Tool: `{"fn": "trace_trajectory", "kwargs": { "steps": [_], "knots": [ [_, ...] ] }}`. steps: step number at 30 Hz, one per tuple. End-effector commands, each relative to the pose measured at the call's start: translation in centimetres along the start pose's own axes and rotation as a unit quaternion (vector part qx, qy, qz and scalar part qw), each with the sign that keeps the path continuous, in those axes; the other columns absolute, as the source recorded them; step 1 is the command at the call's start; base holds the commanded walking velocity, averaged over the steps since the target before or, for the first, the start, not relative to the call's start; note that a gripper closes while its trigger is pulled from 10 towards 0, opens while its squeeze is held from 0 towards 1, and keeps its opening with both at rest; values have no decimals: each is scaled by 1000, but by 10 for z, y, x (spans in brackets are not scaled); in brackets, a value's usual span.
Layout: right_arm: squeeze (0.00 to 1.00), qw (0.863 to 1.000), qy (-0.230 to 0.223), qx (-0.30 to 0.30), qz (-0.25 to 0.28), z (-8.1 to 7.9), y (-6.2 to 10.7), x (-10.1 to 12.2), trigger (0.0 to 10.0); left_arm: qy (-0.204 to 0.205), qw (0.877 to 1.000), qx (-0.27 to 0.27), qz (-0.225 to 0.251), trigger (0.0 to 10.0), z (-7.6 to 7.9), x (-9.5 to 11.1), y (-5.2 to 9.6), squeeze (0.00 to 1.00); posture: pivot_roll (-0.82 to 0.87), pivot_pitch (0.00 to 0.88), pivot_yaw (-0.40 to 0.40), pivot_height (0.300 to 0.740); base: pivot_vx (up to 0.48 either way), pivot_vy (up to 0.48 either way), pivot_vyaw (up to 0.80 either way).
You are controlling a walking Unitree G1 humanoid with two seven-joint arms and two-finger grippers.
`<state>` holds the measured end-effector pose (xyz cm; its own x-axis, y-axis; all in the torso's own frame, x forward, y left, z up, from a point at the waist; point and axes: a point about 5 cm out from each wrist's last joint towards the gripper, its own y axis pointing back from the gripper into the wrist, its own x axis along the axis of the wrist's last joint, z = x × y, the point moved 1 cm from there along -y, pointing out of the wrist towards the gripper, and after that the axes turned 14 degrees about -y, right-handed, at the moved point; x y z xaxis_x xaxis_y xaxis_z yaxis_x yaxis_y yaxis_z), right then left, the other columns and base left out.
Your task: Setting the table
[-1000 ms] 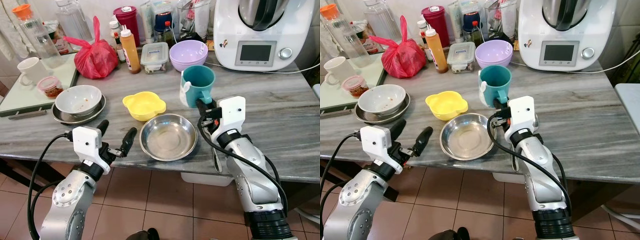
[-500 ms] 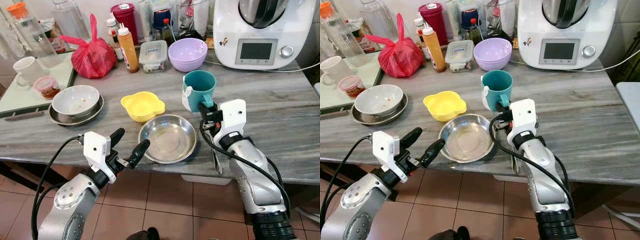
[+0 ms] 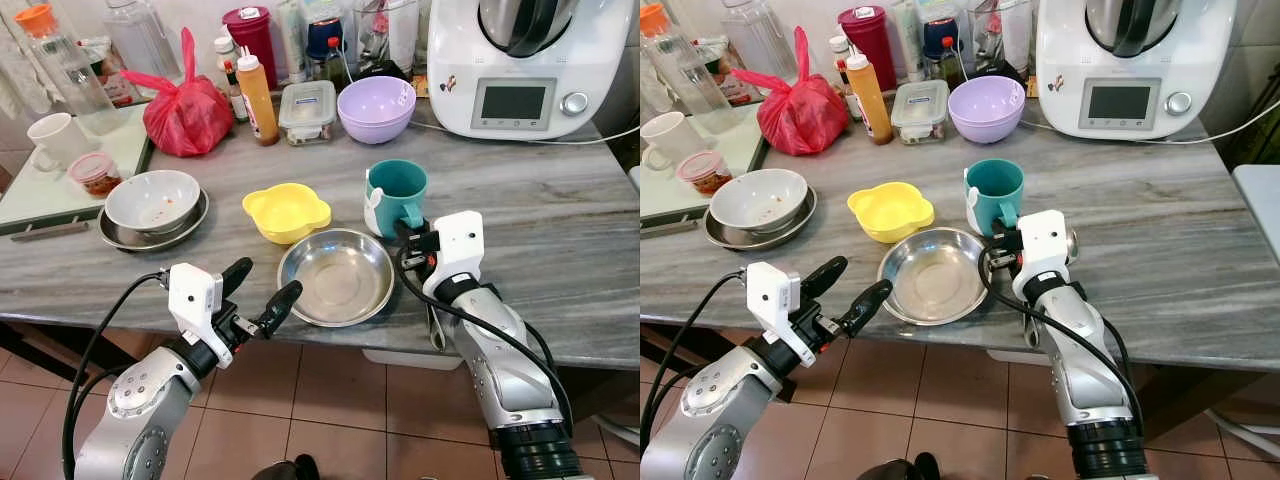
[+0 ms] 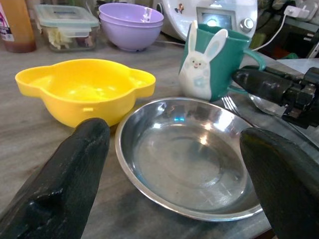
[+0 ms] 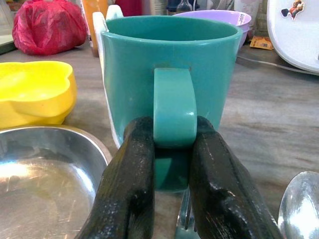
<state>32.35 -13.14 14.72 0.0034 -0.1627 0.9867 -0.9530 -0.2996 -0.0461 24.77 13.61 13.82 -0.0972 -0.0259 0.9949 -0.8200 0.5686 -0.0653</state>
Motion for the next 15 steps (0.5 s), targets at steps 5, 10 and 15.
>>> {"fn": "trace_trajectory", "kwargs": {
  "steps": [5, 10, 15],
  "knots": [
    [0, 1000, 0, 11, 10, -6, -2, 1, 10000, -1, 1000, -1, 1, 10000, 1, 3, 2, 0, -99, 115, 150, 740, 0, 0, 0],
    [0, 1000, 1, 11, 12, -6, -4, 1, 10000, 0, 1000, -4, 1, 10000, 1, 3, 1, 0, -98, 115, 151, 740, 0, 0, 0],
    [0, 1000, 3, 12, 12, -6, -6, 0, 10000, 1, 1000, -7, 1, 10000, 1, 3, 1, 0, -97, 113, 151, 740, 0, 0, 0]
  ]
}}
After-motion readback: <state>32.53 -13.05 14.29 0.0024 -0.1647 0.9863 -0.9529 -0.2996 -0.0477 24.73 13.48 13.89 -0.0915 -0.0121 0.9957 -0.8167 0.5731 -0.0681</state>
